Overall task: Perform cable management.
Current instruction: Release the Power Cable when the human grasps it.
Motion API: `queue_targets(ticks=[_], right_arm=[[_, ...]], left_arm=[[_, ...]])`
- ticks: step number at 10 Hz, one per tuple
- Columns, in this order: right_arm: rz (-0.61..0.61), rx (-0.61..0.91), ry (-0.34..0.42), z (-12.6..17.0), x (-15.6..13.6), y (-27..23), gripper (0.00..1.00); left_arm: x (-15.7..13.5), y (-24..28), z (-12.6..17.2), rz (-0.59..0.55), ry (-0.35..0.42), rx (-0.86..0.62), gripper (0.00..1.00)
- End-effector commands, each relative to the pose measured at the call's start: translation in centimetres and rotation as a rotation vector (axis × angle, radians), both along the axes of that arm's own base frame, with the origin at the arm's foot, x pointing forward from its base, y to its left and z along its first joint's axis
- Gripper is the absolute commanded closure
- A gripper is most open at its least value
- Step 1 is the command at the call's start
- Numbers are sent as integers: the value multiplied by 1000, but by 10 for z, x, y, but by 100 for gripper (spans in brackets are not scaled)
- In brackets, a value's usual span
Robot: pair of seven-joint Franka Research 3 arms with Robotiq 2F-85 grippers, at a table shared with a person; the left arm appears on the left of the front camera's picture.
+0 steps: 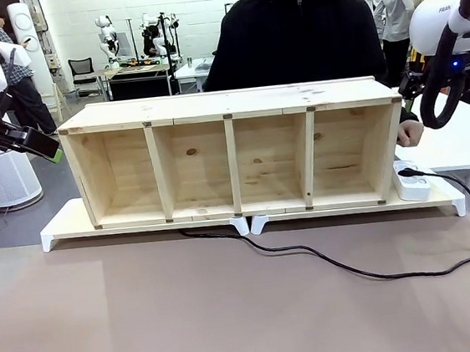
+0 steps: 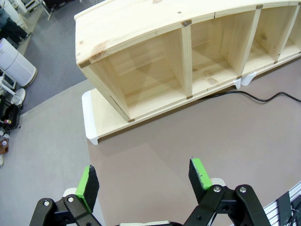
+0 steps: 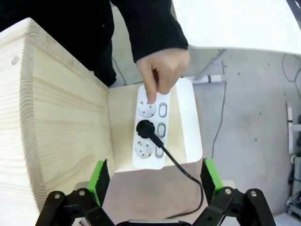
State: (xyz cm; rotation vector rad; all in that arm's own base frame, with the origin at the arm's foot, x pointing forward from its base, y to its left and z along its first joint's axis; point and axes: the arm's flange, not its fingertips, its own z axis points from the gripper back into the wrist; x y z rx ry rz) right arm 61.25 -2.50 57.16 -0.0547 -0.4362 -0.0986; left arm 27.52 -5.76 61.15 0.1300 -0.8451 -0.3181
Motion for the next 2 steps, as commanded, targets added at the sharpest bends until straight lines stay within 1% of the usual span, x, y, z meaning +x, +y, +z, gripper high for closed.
queue_targets(ticks=[1,2], right_arm=[[0,1,5,-1,0,0,0],[0,1,5,-1,0,0,0]], left_arm=[[2,0,0,2,-12,3,0],[2,0,0,2,-12,3,0]])
